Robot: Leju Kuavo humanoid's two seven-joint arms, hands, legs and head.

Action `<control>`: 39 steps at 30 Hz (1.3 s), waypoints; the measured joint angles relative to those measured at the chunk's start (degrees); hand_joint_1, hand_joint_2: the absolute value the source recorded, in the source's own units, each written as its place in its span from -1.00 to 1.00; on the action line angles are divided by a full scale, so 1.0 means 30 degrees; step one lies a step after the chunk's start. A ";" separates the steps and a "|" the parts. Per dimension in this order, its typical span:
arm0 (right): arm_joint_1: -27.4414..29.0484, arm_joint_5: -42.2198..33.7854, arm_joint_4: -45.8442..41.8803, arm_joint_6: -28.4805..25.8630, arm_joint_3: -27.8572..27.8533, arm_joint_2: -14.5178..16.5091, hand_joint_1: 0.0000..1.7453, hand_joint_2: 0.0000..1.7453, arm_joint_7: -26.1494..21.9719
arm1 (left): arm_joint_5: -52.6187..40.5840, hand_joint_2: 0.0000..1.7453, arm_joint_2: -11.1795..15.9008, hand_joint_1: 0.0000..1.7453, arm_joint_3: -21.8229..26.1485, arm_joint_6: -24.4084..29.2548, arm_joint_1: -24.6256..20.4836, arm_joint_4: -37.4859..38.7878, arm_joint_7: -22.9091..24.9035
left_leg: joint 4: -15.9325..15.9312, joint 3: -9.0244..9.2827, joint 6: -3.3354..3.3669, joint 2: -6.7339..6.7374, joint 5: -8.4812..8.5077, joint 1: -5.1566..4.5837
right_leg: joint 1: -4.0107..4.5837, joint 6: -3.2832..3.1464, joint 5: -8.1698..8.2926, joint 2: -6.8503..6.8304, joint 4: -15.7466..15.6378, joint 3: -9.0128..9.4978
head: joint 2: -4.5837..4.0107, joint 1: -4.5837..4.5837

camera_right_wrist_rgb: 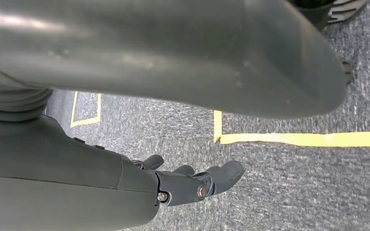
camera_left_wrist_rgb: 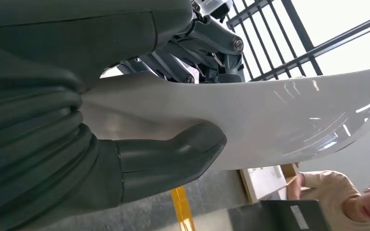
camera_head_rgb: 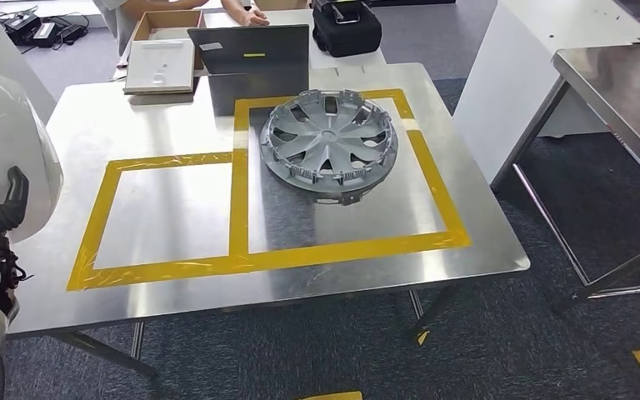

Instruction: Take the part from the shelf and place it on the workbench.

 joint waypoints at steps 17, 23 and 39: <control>-0.0054 0.0393 0.0000 0.0171 0.0000 -0.0173 -1.00 -1.00 -0.0160 | -0.3171 1.00 -0.1860 1.00 -0.1691 0.2110 -0.3018 0.6085 -0.0494 | 0.0009 0.0028 0.0275 0.0019 -0.0049 -0.0061 | -0.0069 0.0513 0.0081 -0.0032 -0.0252 0.0136 | 0.0000 -0.0007; -0.0046 0.0921 0.0000 0.0450 0.0056 -0.0195 -1.00 -1.00 -0.0614 | -0.4705 1.00 -0.2877 1.00 -0.2758 0.3112 -0.3281 0.7084 -0.0523 | -0.0013 0.0059 0.0261 0.0050 -0.0040 -0.0058 | -0.0062 0.0512 0.0085 0.0003 -0.0237 0.0134 | 0.0000 -0.0013; 0.0028 0.1084 0.0000 0.0652 0.0211 -0.0180 -1.00 -1.00 -0.0628 | -0.8162 -1.00 -0.4587 -1.00 -0.4782 0.4904 -0.3726 0.8350 0.1497 | -0.0047 0.0077 0.0249 0.0043 -0.0032 -0.0058 | -0.0062 0.0509 0.0082 -0.0011 -0.0235 0.0136 | 0.0000 -0.0009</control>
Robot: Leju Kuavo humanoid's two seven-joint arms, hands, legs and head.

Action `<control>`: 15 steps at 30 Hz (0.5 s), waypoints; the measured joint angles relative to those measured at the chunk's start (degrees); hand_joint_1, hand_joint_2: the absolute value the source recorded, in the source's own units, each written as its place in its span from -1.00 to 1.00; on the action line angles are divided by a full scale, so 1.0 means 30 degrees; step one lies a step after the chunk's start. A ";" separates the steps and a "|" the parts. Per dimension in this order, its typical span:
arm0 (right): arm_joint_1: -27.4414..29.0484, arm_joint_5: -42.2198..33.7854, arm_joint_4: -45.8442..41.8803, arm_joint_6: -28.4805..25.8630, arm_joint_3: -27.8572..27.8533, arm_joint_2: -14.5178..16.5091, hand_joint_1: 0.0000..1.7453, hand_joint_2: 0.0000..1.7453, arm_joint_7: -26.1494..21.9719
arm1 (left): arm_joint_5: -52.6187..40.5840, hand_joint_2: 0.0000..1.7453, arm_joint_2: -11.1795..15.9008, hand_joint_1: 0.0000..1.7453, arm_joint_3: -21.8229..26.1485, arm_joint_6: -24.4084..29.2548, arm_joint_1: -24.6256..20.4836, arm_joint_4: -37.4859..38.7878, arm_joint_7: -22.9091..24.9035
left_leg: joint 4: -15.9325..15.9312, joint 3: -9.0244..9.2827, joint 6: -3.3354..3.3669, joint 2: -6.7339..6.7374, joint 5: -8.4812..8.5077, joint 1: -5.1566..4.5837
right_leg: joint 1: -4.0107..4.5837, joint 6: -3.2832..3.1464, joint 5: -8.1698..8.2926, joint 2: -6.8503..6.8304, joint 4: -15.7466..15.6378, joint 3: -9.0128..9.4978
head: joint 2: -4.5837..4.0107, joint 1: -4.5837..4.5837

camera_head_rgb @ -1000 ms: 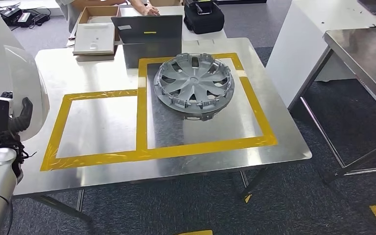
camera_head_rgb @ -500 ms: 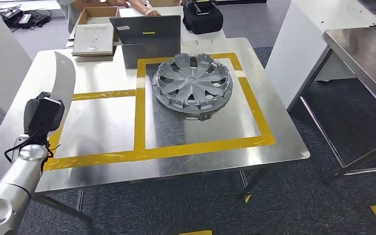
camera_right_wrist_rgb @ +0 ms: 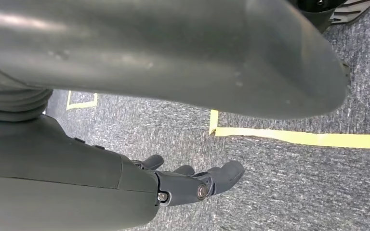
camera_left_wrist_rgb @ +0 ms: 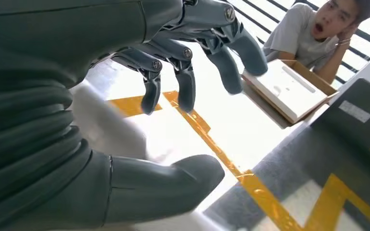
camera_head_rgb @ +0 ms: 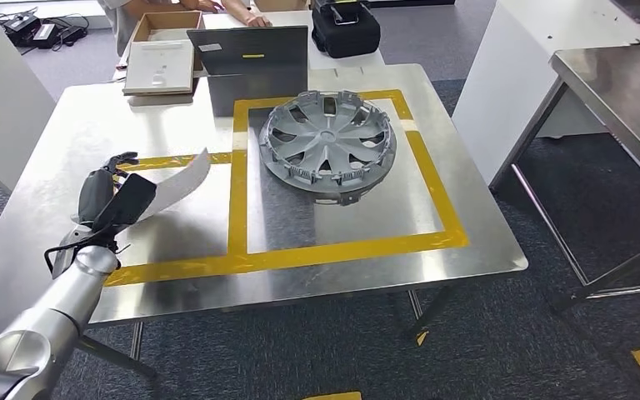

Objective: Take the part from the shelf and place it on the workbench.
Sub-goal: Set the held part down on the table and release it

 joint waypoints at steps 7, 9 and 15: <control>0.0029 -0.0290 0.0000 -0.0095 -0.0007 0.0156 -1.00 -1.00 0.0164 | -0.0951 -1.00 -0.0322 -1.00 -0.0390 0.0857 -0.0650 0.0266 0.2264 | -0.0013 0.0008 -0.0006 0.0000 0.0005 0.0001 | 0.0002 0.0000 0.0000 -0.0002 0.0002 0.0003 | 0.0000 0.0000; 0.0029 -0.0375 0.0000 -0.0133 -0.0026 0.0235 -1.00 -1.00 0.0162 | -0.0984 -1.00 -0.0370 -1.00 -0.0390 0.0971 -0.0811 0.0264 0.2399 | -0.0015 0.0011 -0.0007 0.0000 0.0005 0.0000 | 0.0002 -0.0001 0.0000 -0.0002 0.0002 0.0005 | 0.0000 0.0002; 0.0029 -0.0419 0.0000 -0.0299 -0.0173 0.0463 -1.00 -1.00 0.0158 | -0.0333 -1.00 -0.0319 -1.00 -0.0246 0.1425 -0.1225 -0.0238 0.1391 | -0.0026 0.0013 -0.0019 -0.0004 0.0013 0.0000 | 0.0003 -0.0001 0.0000 -0.0007 0.0006 0.0010 | 0.0000 0.0002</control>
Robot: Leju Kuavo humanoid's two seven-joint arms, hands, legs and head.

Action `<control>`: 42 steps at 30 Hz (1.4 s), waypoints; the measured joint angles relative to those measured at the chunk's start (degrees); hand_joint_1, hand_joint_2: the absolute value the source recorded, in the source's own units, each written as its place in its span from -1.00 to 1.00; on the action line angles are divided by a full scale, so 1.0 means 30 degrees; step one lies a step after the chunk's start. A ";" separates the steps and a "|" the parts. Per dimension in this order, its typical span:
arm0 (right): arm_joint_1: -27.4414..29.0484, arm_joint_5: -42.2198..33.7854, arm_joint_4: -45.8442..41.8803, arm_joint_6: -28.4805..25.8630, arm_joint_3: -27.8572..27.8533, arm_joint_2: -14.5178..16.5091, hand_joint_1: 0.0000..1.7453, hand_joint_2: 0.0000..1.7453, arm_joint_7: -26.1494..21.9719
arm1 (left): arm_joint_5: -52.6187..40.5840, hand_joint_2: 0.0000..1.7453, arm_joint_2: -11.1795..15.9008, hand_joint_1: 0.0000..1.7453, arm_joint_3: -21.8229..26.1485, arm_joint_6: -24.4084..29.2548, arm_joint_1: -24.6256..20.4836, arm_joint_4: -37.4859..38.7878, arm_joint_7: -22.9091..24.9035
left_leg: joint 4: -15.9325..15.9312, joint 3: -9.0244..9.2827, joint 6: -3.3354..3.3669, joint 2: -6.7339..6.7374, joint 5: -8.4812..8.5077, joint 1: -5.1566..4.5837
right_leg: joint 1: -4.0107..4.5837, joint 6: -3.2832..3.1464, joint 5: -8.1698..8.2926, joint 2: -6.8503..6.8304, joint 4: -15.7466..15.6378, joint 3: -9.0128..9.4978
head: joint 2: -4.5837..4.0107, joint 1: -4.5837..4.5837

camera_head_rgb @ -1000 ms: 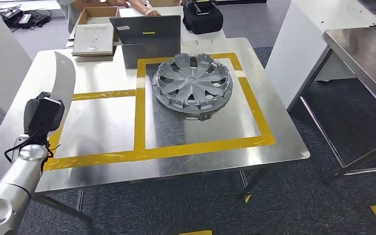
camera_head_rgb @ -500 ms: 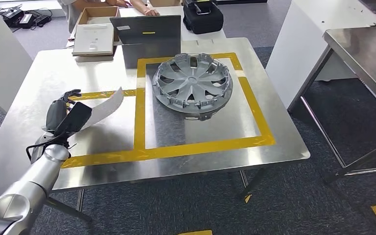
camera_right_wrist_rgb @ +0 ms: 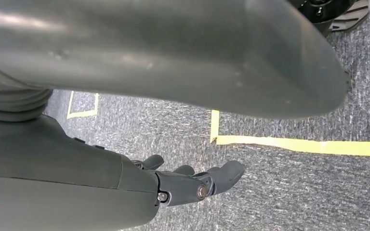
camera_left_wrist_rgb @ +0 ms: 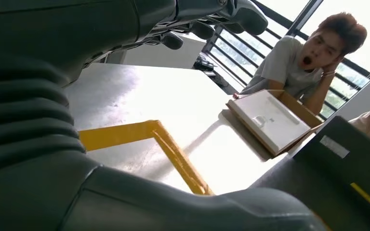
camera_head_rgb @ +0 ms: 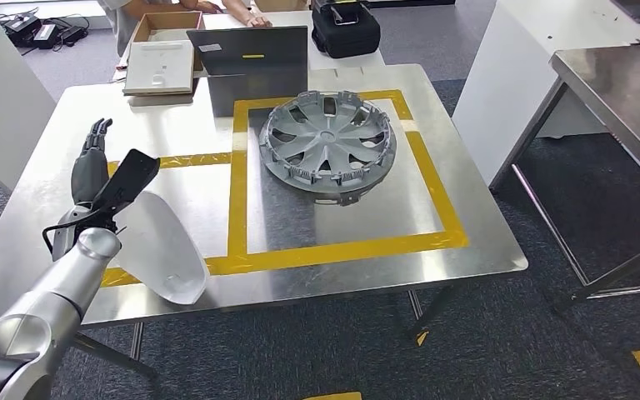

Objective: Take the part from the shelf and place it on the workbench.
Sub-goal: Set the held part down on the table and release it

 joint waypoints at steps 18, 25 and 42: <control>-0.0011 0.0200 0.0005 0.0089 -0.0160 0.0277 -1.00 -1.00 -0.0690 | 0.1611 -1.00 0.1355 -1.00 0.1646 0.1108 0.3831 -1.1503 -0.1184 | 0.0146 -0.0509 -0.0796 0.0028 0.0566 0.0631 | -0.0854 0.0952 -0.0197 0.0111 0.0934 -0.0591 | 0.0000 0.0127; 0.0072 0.0200 0.0007 0.0093 -0.0182 0.0255 -1.00 -1.00 -0.0769 | 0.1611 -1.00 0.2157 -1.00 0.1865 0.3216 0.8300 -1.8362 -0.2927 | 0.3732 -0.1796 -0.1064 0.0063 -0.2348 0.0521 | -0.0615 -0.0326 0.0700 0.0088 0.0836 -0.1418 | 0.0000 0.0066; -0.0209 0.0011 0.0007 -0.0667 -0.0568 0.0490 -1.00 -1.00 -0.0035 | 0.1387 -1.00 0.3619 -1.00 0.1149 0.4471 1.0602 -2.5481 -0.3733 | -0.0225 0.0112 0.0800 0.0275 0.0133 -0.0251 | -0.0267 0.0706 -0.1809 -0.0083 0.5217 -0.3488 | 0.0000 0.0107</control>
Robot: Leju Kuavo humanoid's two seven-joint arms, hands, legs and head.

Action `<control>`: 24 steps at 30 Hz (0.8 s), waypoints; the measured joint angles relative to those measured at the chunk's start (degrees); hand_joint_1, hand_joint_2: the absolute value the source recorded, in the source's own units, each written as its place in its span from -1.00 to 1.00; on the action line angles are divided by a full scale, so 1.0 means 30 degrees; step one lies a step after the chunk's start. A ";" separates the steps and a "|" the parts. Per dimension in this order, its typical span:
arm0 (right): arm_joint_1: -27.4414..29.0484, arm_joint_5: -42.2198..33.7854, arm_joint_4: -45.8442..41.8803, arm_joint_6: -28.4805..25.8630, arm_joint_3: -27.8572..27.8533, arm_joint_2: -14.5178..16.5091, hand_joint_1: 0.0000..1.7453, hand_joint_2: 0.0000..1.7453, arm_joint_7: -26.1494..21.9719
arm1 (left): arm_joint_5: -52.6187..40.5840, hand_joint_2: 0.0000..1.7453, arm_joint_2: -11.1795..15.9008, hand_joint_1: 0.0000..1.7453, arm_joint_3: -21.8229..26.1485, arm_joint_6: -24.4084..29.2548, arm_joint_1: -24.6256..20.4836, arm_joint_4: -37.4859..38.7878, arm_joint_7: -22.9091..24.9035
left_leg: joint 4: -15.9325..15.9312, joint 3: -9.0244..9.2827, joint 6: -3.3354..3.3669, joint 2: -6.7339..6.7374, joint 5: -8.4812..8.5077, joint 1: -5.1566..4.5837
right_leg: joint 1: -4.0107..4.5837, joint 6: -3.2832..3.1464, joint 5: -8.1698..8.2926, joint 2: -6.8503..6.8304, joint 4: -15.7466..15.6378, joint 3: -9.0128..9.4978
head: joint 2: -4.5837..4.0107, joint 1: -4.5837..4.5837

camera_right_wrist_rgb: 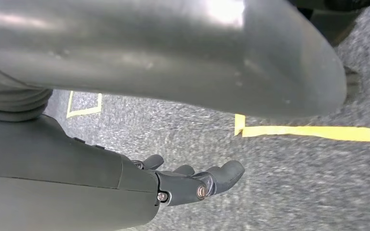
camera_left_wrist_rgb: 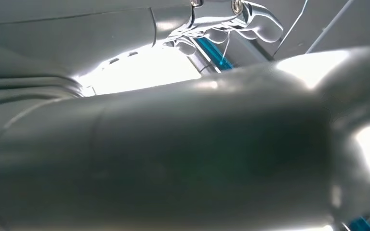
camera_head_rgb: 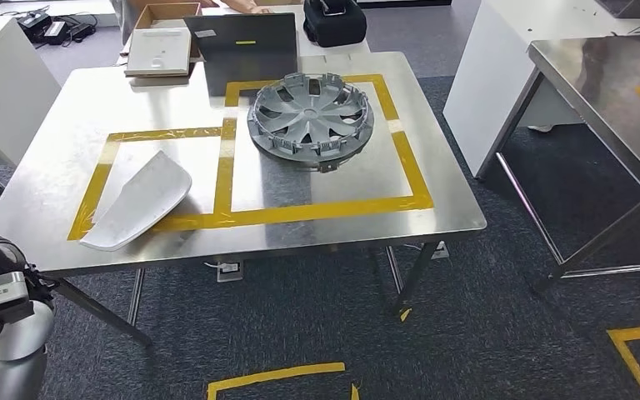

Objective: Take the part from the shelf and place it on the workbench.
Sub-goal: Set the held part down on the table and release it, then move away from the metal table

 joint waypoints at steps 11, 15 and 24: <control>-0.0094 -0.0036 -0.0007 -0.0135 -0.0222 -0.0002 -1.00 -1.00 -0.0071 | 0.0321 -1.00 0.0292 -1.00 0.0018 0.0060 0.0328 0.0126 -0.0577 | 0.1049 -0.1858 -0.1068 -0.0003 0.0375 0.0105 | 0.0059 -0.1206 0.1437 -0.0080 -0.4739 0.3637 | 0.0000 0.0073; -0.0084 -0.0036 -0.0007 -0.0186 -0.0238 0.0000 -1.00 -1.00 -0.0004 | 0.0288 -1.00 0.0242 -1.00 0.0610 0.0067 0.1160 0.0255 -0.0778 | 0.5314 -0.2567 -0.1411 -0.0042 -0.2827 0.0201 | 0.0029 -0.1301 0.2464 -0.0133 -0.4725 0.2442 | 0.0000 0.0053; -0.0046 0.0002 -0.0007 -0.0341 -0.0415 0.0006 -1.00 -1.00 0.0129 | 0.0188 -1.00 -0.1132 -1.00 0.3171 0.0080 0.3564 0.1688 -0.0688 | 0.0121 0.2201 -0.0507 -0.0068 -0.2111 0.0003 | 0.0020 -0.0442 0.4203 -0.0082 -0.4854 0.1192 | 0.0000 0.0037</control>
